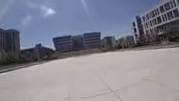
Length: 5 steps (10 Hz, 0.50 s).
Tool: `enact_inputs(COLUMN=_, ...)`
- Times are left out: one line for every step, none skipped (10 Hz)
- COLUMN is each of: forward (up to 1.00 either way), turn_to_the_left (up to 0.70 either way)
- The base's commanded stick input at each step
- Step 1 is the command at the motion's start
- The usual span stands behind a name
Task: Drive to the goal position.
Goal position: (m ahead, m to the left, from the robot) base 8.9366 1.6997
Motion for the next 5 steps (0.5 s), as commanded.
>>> enact_inputs(forward=1.0, turn_to_the_left=0.0)
enact_inputs(forward=1.0, turn_to_the_left=0.0)
enact_inputs(forward=1.0, turn_to_the_left=0.0)
enact_inputs(forward=1.0, turn_to_the_left=0.0)
enact_inputs(forward=1.0, turn_to_the_left=0.0)
